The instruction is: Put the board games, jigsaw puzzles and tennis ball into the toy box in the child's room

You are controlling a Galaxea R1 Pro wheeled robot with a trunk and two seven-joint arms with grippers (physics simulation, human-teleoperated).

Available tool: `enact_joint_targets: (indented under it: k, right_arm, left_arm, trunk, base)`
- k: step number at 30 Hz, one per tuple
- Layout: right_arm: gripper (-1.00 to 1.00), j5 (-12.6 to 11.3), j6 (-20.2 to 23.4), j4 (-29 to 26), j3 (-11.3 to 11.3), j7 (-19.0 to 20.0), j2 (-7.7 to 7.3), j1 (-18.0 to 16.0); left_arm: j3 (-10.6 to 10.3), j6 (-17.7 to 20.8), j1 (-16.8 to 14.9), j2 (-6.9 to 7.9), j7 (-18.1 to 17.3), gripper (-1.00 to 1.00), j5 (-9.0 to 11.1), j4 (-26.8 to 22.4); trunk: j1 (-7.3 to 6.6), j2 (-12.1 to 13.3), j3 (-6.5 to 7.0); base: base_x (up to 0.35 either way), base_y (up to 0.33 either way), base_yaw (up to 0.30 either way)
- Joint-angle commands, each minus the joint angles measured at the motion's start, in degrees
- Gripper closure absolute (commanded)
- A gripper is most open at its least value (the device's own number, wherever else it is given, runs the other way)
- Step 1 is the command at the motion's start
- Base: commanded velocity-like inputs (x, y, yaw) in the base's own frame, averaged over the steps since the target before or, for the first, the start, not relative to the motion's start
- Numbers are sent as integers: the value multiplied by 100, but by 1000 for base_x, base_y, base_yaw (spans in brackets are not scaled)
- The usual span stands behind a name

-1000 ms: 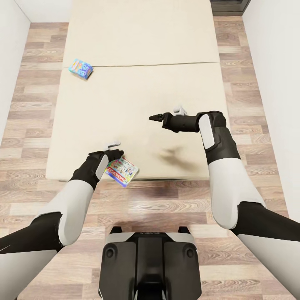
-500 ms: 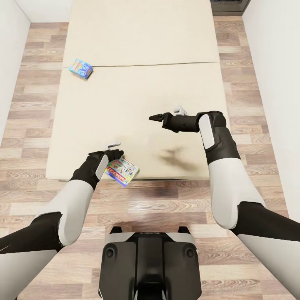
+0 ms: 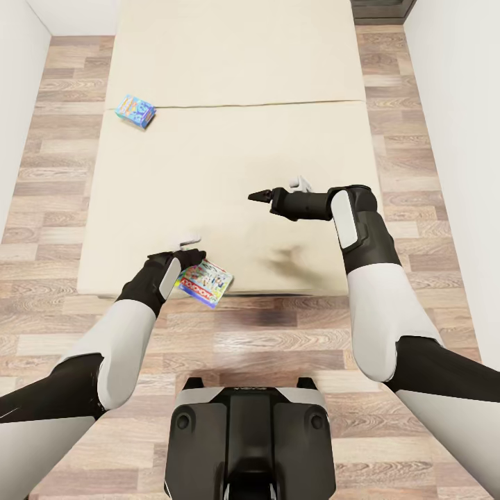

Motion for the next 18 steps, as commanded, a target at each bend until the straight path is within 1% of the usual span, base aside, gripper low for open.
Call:
enact_joint_targets:
  k: [1,18]
  right_arm:
    - [-100,18,32,-1,-25,26,6,-4]
    - [-100,18,32,-1,-25,26,6,-4]
  left_arm:
    - [29,30,-2,-7,8,-100,5,-10]
    - [62,39,-2,7,21,-100,5,-21]
  trunk:
    - [3,-9,-6]
    - [3,-9,-6]
  base:
    - [-15,0,0]
    - [-3,0,0]
